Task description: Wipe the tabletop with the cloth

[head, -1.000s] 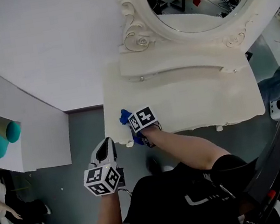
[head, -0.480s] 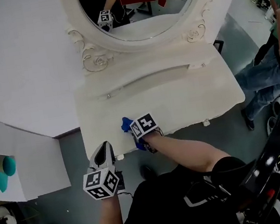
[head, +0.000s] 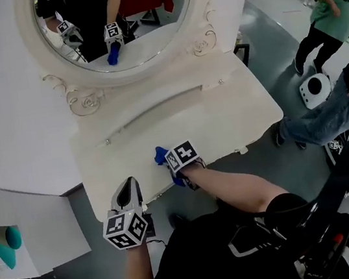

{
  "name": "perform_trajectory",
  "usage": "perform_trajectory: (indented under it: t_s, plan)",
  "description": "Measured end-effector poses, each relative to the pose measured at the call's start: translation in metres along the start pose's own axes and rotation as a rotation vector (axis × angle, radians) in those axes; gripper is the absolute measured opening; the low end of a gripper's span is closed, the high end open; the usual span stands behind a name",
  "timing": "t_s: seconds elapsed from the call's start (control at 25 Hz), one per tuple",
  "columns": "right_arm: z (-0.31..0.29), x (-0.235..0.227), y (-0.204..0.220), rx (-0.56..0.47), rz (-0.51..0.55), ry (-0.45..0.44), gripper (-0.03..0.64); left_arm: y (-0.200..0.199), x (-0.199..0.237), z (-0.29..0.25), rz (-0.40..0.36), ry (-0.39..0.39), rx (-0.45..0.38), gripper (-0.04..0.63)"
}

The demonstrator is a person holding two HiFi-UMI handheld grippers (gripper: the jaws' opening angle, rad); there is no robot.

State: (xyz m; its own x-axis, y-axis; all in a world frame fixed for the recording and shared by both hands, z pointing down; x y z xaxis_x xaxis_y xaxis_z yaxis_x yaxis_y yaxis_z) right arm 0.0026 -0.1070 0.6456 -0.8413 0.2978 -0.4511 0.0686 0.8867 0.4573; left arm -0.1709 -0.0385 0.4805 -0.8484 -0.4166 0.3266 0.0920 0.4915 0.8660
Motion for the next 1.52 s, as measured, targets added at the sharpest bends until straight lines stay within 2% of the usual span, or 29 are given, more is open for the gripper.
perform_trajectory:
  t_s: [0.4, 0.76, 1.52]
  plan:
    - [0.063, -0.091, 0.009, -0.055, -0.098, 0.075, 0.130, -0.005, -0.068, -0.056, -0.049, 0.108, 0.039, 0.008]
    - [0.114, -0.172, 0.018, -0.100, -0.169, 0.132, 0.131, -0.005, -0.123, -0.096, -0.084, 0.162, 0.060, 0.008]
    - [0.226, -0.355, 0.027, -0.183, -0.299, 0.284, 0.131, 0.005, -0.225, -0.142, -0.116, 0.172, 0.083, 0.008]
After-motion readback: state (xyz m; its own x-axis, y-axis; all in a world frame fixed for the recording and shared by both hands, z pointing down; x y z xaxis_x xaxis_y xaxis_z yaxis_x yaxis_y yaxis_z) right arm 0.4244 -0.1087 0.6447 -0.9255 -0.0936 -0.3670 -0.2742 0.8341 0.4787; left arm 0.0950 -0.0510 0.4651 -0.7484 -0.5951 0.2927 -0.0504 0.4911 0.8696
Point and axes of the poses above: the fingertips, and each gripper's own axes: z backward along the fingers, x to its left, y out of its underside, the point moved 6 cm from there along z, backward along the fingers, and after that the axes turned 3 degrees about z, right-handed, at the moved point
